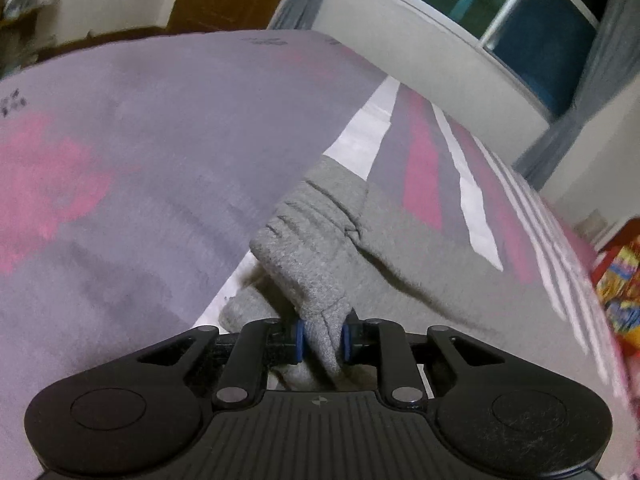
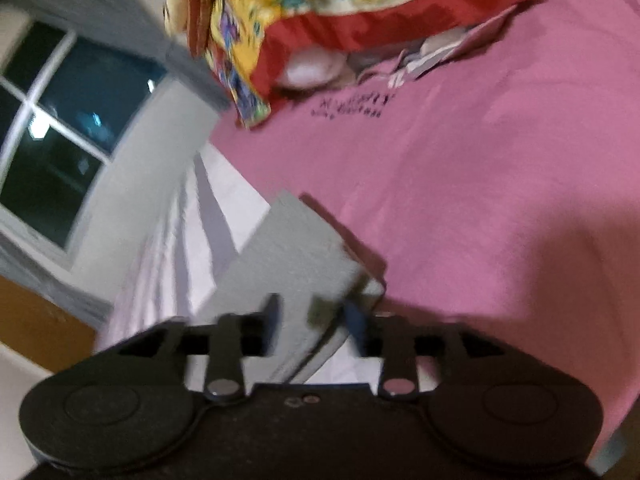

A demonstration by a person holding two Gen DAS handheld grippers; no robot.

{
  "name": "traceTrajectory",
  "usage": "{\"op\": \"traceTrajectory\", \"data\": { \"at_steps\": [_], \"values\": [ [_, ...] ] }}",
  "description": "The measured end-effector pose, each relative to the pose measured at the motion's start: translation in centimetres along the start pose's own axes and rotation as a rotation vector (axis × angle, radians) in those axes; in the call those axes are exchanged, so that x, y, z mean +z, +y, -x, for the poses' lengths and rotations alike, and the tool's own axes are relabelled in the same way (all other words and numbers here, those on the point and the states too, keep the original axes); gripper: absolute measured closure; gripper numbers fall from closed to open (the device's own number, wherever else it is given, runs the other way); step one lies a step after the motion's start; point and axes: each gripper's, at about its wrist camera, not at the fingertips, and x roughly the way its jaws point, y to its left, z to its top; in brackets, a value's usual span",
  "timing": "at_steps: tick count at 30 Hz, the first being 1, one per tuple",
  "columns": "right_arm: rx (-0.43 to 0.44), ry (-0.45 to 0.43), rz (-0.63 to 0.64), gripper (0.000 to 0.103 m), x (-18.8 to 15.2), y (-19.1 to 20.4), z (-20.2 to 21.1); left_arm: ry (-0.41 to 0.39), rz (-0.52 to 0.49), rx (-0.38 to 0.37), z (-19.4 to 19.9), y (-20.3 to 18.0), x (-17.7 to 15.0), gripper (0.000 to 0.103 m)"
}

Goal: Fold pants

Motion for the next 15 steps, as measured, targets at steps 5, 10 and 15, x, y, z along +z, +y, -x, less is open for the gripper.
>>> {"op": "traceTrajectory", "data": {
  "at_steps": [5,10,15],
  "values": [
    [0.007,0.037,-0.042,0.063,-0.6,-0.9,-2.4,-0.017,-0.082,0.062,0.0,-1.2,-0.4,0.082],
    [0.014,-0.022,0.081,0.091,0.6,2.8,-2.1,-0.015,-0.122,0.094,0.3,-1.9,0.0,0.080],
    [-0.030,-0.036,0.135,0.091,-0.1,1.8,-2.0,-0.001,-0.126,0.101,0.2,-1.8,0.2,0.080]
  ]
}}
